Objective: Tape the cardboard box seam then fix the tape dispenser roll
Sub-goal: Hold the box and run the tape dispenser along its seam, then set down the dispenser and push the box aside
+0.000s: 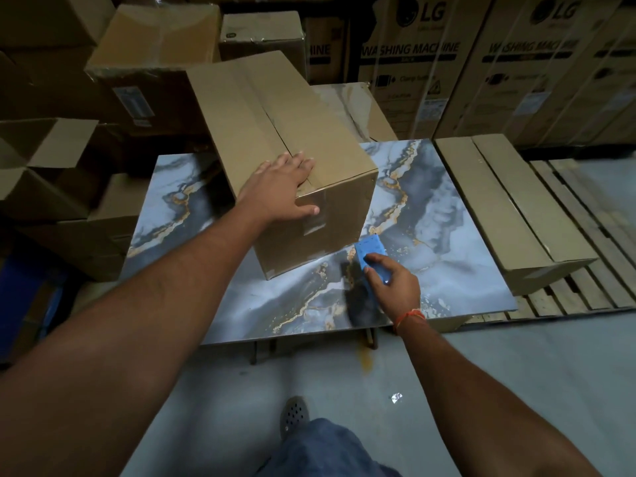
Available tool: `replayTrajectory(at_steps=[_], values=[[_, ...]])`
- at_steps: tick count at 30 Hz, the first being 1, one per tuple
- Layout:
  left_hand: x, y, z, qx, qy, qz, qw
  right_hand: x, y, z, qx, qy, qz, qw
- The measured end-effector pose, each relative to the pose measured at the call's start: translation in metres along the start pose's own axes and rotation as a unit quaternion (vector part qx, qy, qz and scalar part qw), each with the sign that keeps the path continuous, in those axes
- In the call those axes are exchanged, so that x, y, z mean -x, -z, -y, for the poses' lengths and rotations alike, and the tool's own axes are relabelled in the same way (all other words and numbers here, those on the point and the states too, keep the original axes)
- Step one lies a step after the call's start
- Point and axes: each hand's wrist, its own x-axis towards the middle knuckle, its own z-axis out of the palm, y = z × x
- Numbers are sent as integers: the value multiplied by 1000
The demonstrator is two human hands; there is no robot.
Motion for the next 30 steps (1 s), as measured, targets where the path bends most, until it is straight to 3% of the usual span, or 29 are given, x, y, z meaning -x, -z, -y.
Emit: replayTrajectory(at_steps=[6,18,22,26,30], values=[[-2,-2,2,2,-3,-6,1000,-23,13,-22,230,46,24,972],[0,-3,1,-18,7,-4,1000,-41,10,-55,384,87,86,915],[1,-2,1,-18,4,7,1000,-35,0,-53,438,44,75,895],[4,2,-1,-7,-4,17,1000,-5,-6,-25,401,-9,-25,916],[6,3,2,12,-21,24,999,8,-8,23,262,96,-108,954]])
